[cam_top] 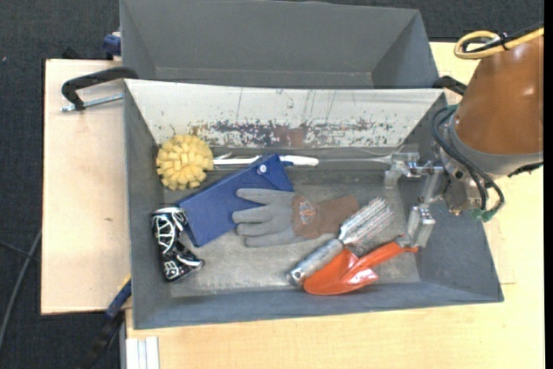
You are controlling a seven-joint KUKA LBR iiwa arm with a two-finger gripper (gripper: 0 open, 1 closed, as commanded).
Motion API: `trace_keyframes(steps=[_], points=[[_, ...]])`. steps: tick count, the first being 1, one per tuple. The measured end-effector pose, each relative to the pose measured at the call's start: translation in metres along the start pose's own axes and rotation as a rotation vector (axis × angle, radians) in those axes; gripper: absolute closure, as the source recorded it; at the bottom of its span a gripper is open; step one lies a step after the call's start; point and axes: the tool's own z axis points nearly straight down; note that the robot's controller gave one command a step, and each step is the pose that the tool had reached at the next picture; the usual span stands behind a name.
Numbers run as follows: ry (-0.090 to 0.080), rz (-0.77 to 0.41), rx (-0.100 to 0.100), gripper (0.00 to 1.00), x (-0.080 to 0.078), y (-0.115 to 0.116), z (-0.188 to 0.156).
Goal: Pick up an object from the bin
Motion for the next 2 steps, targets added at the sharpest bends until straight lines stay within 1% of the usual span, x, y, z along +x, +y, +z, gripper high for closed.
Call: trace_keyframes(steps=[1, 2], points=[[0.0, -0.096, -0.001, 0.0, -0.02, 0.007, 0.053], [-0.005, -0.333, 0.0, 0.0, -0.049, 0.025, 0.073]])
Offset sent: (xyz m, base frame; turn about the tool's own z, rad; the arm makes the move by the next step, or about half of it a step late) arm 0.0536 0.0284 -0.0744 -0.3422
